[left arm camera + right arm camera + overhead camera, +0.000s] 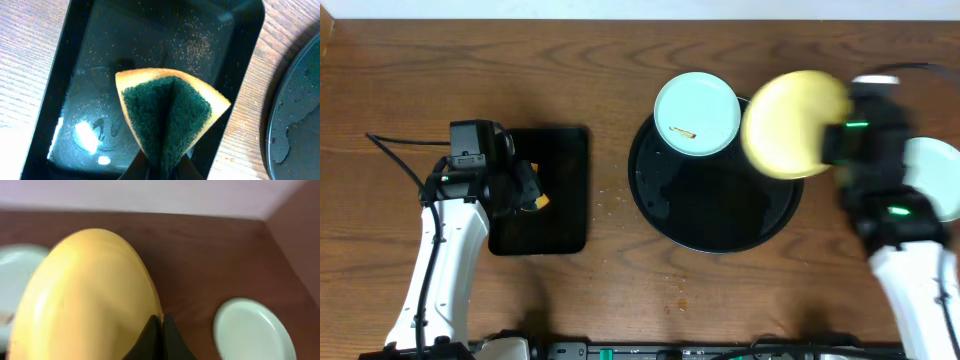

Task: Clean dirty plates on tray and stack at the side
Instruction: 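Carry the yellow plate right and set it on the light-green plate, then release the yellow plate and move the right gripper to the light-green plate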

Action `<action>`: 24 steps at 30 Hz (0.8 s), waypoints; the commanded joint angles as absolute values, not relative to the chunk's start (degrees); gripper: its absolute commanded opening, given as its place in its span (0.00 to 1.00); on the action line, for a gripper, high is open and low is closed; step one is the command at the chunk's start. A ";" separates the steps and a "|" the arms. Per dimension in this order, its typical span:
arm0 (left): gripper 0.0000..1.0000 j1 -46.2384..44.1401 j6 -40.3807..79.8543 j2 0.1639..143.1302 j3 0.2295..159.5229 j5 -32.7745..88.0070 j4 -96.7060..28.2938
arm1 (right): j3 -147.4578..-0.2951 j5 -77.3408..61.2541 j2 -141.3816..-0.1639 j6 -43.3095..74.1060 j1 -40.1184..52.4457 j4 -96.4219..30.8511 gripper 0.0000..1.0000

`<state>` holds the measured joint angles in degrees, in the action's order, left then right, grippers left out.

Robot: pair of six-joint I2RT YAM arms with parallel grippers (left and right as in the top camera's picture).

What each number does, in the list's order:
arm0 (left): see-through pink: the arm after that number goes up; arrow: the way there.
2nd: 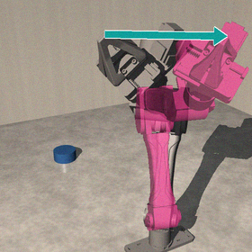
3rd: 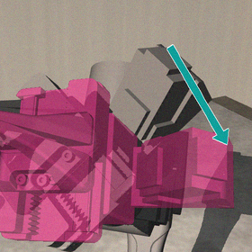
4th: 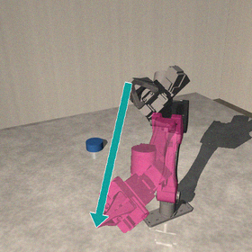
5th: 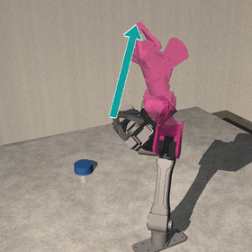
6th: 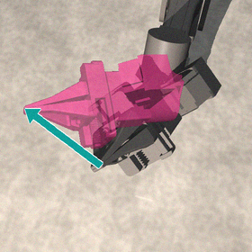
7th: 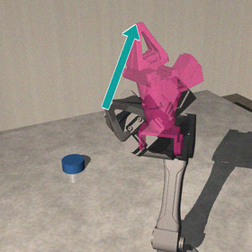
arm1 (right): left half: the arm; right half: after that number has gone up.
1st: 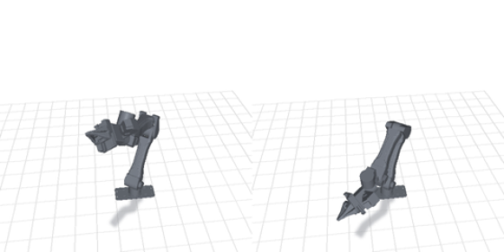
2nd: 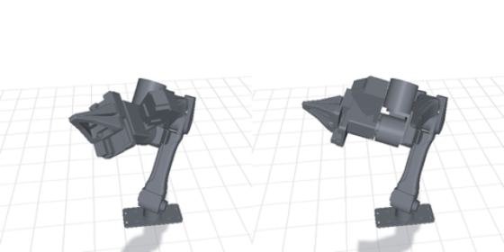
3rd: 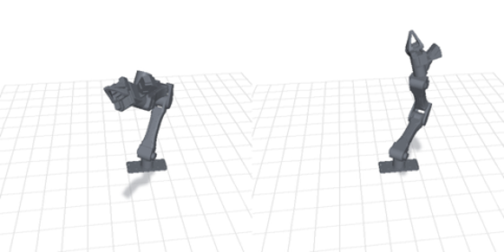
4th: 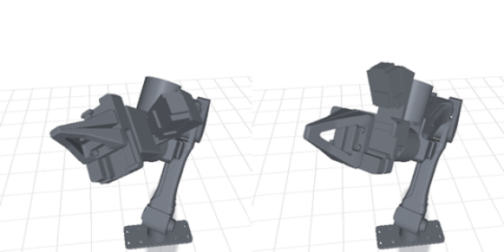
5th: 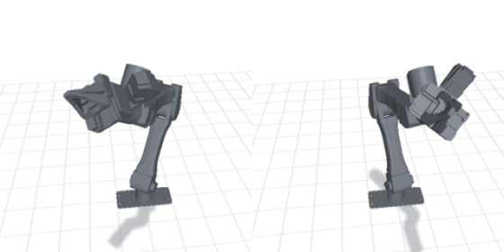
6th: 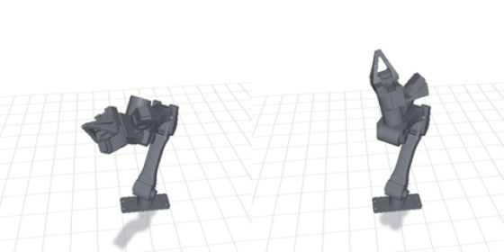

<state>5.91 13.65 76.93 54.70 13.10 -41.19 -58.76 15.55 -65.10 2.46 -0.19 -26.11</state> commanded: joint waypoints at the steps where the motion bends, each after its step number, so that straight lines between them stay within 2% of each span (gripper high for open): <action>1: 0.08 6.20 13.15 77.14 54.22 12.38 -41.30 | -59.31 5.56 -65.45 8.38 -12.93 -26.83 0.01; 4: 0.08 6.20 13.15 77.14 54.22 12.38 -41.34 | -59.29 5.28 -68.62 10.98 -23.38 -26.85 0.01; 7: 0.08 6.20 13.15 77.14 54.19 12.40 -41.45 | -59.29 5.32 -72.79 14.11 -29.69 -26.52 0.01; 16: 0.08 6.20 13.15 77.14 54.19 12.38 -42.13 | -59.29 5.08 -82.74 16.08 -41.21 -21.12 0.01; 17: 0.08 6.20 13.15 77.14 54.19 12.40 -42.09 | -59.29 4.03 -83.31 16.08 -41.85 -20.21 0.04; 19: 0.08 6.20 13.15 77.14 54.19 12.38 -41.85 | -59.29 0.67 -84.38 16.01 -42.57 -17.61 0.38; 20: 0.08 6.20 13.15 77.14 54.19 12.38 -41.76 | -59.29 -1.50 -84.75 15.49 -42.59 -16.58 0.47; 22: 0.07 6.20 13.15 77.14 54.19 12.38 -41.74 | -59.29 -7.57 -85.58 12.86 -42.26 -14.83 0.54; 24: 0.08 6.20 13.15 77.14 54.19 12.38 -41.74 | -59.29 -11.60 -86.48 10.83 -40.95 -14.13 0.56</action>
<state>5.91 13.65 76.93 54.65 13.10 -41.78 -58.78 -2.22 -85.03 13.98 -42.19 -14.72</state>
